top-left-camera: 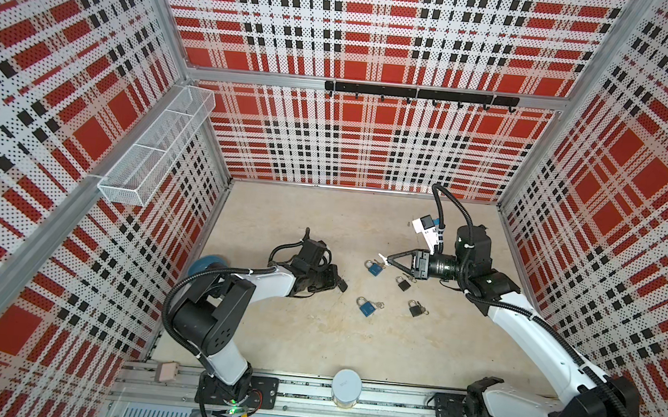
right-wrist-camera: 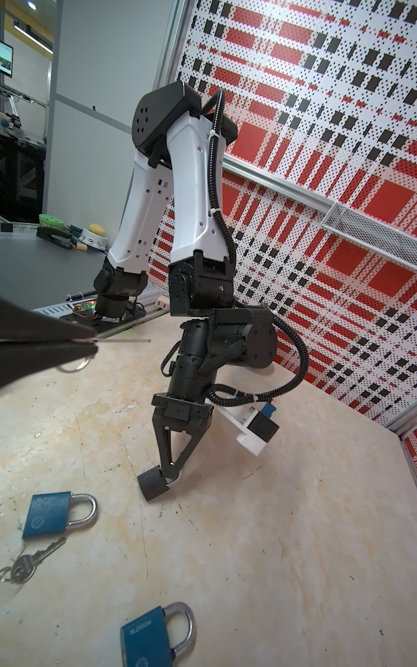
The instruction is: Lock with the key
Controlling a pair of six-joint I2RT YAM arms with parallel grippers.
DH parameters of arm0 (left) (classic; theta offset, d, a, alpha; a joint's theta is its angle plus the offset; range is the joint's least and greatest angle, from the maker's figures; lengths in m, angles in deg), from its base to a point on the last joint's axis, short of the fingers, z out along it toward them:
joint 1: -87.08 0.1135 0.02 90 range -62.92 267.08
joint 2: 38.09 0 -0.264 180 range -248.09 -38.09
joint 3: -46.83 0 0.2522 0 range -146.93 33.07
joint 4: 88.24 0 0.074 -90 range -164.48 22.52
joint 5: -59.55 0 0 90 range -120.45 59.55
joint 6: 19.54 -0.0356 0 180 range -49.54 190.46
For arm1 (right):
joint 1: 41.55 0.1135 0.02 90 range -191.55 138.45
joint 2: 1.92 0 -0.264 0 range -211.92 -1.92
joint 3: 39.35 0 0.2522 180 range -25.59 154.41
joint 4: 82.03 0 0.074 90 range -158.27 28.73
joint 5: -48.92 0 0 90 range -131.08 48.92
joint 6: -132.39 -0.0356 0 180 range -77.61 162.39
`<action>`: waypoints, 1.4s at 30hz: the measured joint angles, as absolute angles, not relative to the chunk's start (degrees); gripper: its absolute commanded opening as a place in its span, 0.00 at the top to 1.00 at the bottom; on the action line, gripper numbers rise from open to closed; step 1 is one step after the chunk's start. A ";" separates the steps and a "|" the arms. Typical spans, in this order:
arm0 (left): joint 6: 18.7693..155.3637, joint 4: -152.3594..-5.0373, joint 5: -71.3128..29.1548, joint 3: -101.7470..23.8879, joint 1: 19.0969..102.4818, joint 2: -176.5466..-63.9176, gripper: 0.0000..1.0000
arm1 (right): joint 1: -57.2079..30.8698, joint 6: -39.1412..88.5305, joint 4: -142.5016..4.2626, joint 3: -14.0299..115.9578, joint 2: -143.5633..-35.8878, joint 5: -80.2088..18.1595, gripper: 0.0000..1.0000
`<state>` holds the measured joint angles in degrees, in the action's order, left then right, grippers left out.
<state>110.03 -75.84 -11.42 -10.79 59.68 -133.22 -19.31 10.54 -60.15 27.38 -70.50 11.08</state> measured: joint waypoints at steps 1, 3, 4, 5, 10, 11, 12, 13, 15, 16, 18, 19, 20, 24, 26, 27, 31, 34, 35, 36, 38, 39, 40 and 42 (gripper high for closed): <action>109.97 -75.98 -11.45 -11.03 59.66 -133.44 0.90 | -19.27 10.54 -60.02 27.38 -70.50 10.89 1.00; 109.70 -76.35 -11.51 -11.40 59.66 -133.94 0.77 | -19.20 10.58 -59.82 27.38 -70.50 10.67 1.00; 109.73 -76.46 -11.66 -11.46 59.66 -134.16 0.74 | -19.14 10.60 -59.78 27.38 -70.50 10.60 1.00; 109.57 -76.41 -11.80 -11.46 59.68 -134.38 0.70 | -19.12 10.60 -59.71 27.38 -70.50 10.45 1.00; 109.57 -76.46 -12.58 -11.46 60.05 -134.60 0.63 | -19.05 10.71 -59.58 27.38 -70.50 9.66 1.00; 109.57 -76.39 -12.76 -11.46 60.18 -134.60 0.62 | -19.05 10.71 -59.52 27.38 -70.50 9.31 1.00; 109.55 -76.37 -12.82 -11.46 60.34 -134.60 0.62 | -19.03 10.71 -59.45 27.38 -70.50 8.88 1.00; 109.57 -76.37 -12.95 -11.46 60.53 -134.51 0.62 | -19.01 10.73 -59.43 27.38 -70.50 8.40 1.00; 109.53 -76.22 -13.17 -11.46 61.04 -134.07 0.61 | -18.79 10.80 -59.43 27.38 -70.50 7.37 1.00; 109.53 -75.95 -13.33 -11.44 61.41 -133.55 0.61 | -18.57 10.93 -59.41 27.38 -70.50 6.71 1.00; 109.51 -75.32 -13.83 -11.44 62.09 -132.02 0.61 | -17.87 11.17 -59.38 27.34 -70.52 5.49 1.00; 109.42 -75.06 -14.18 -11.44 62.48 -130.80 0.61 | -17.24 11.46 -59.30 27.34 -70.54 4.57 1.00; 109.35 -74.80 -14.44 -11.44 62.83 -129.55 0.61 | -16.62 11.78 -59.19 27.34 -70.63 3.72 1.00; 109.00 -72.33 -16.23 -11.42 63.88 -122.77 0.61 | -12.84 13.64 -59.03 27.34 -72.88 -0.89 1.00; 108.87 -70.97 -17.48 -11.31 64.03 -118.62 0.61 | -10.83 14.93 -59.01 27.34 -75.40 -3.78 1.00; 108.70 -69.92 -18.29 -11.31 64.14 -116.30 0.61 | -9.96 15.30 -59.06 27.34 -76.66 -5.24 1.00; 107.63 -65.68 -21.65 -11.20 64.18 -106.27 0.56 | -7.44 16.22 -61.31 27.14 -81.93 -9.59 1.00; 106.93 -62.84 -23.77 -11.03 64.18 -99.23 0.54 | -5.91 17.07 -63.41 27.12 -86.13 -12.74 1.00; 106.62 -61.77 -24.41 -11.00 64.18 -97.09 0.53 | -5.48 17.49 -64.04 27.12 -87.64 -13.90 1.00; 106.40 -60.79 -24.87 -11.00 64.18 -95.47 0.53 | -5.06 17.71 -64.67 27.12 -89.14 -14.95 1.00; 106.10 -58.88 -25.41 -10.94 64.18 -92.85 0.53 | -4.25 18.06 -65.83 27.12 -91.96 -16.21 1.00; 106.05 -57.97 -25.63 -10.87 64.18 -91.91 0.53 | -3.90 18.21 -66.36 27.12 -93.36 -16.67 1.00; 105.99 -57.11 -25.83 -10.76 64.18 -91.08 0.53 | -3.58 18.34 -66.90 27.14 -94.76 -17.22 1.00; 105.94 -55.39 -26.22 -10.37 64.18 -89.70 0.52 | -2.99 18.65 -67.84 27.38 -97.71 -18.07 1.00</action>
<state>105.94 -55.39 -26.22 -10.37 64.18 -89.70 -2.99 18.65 -67.84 27.38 -97.71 -18.07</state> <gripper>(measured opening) 0.468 0.046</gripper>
